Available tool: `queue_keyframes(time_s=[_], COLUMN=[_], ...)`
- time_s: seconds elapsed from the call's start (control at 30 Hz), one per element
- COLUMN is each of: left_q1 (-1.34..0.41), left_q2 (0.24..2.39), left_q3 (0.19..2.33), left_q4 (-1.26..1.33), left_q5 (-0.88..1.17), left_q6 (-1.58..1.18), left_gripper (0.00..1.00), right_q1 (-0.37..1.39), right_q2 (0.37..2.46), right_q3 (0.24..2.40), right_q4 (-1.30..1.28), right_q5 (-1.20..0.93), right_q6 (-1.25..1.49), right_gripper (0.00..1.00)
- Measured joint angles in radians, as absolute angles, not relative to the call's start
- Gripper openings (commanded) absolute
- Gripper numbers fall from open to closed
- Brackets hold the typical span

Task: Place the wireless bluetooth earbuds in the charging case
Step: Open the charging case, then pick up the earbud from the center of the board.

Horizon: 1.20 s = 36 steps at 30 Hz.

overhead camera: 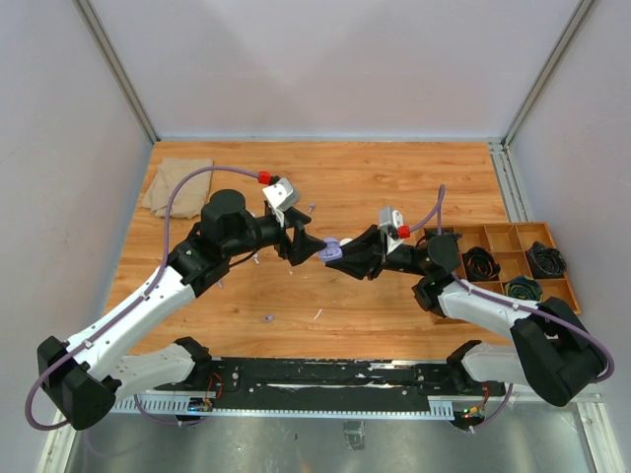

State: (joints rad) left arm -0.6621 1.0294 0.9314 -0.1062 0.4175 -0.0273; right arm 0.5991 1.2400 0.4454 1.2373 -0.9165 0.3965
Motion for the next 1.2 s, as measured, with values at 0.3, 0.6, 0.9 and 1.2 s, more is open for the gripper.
queue_keyframes(time_s=[0.3, 0.6, 0.9, 1.2], left_q1=[-0.662, -0.662, -0.662, -0.662], left_q2=[1.015, 0.926, 0.922, 0.966], left_q3=[0.931, 0.885, 0.734, 0.600], left_q4=[-0.108, -0.196, -0.385, -0.450], left_q5=[0.399, 0.147, -0.056, -0.076], left_q6=[-0.046, -0.248, -0.496, -0.638], left_gripper=[0.80, 0.80, 0.81, 0.81], right_q1=[0.599, 0.599, 0.599, 0.599], right_q2=[1.240, 1.226, 1.185, 1.177], right_q3=[0.434, 0.369, 0.294, 0.245], right_q4=[1.237, 1.175, 1.139, 1.145], right_q5=[-0.912, -0.864, -0.814, -0.771], right_q6=[0.388, 0.289, 0.223, 0.197], right_gripper=[0.01, 0.01, 0.01, 0.01])
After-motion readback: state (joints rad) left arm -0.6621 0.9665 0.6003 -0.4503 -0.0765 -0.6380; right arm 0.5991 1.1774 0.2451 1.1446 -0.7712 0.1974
